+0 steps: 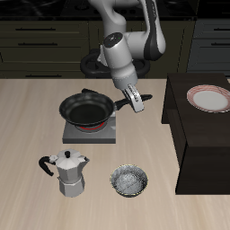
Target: Place the frypan on the top layer of the shelf
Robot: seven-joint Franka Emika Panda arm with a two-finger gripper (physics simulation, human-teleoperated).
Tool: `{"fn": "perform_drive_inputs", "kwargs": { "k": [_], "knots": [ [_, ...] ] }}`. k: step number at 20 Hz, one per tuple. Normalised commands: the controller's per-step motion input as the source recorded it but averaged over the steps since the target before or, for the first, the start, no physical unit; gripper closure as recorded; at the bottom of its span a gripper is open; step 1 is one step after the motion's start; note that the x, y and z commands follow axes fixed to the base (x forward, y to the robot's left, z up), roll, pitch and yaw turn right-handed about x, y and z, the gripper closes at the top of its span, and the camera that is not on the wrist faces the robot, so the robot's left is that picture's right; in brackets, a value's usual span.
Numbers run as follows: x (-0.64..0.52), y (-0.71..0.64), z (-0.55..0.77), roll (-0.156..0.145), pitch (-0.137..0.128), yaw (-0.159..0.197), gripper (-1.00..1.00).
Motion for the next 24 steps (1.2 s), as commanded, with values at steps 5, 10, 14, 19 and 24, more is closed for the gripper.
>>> {"fn": "perform_drive_inputs", "kwargs": {
  "k": [5,10,14,19,24],
  "knots": [
    [0.00,-0.04,0.23,-0.028,-0.038,0.065,1.00],
    [0.11,-0.09,0.22,-0.038,-0.014,0.091,1.00],
    [0.10,-0.01,0.08,-0.001,0.008,0.126,1.00],
    [0.11,-0.16,0.08,-0.015,0.032,0.159,1.00],
    [0.08,-0.16,0.30,-0.045,0.004,0.302,1.00]
  ]
}}
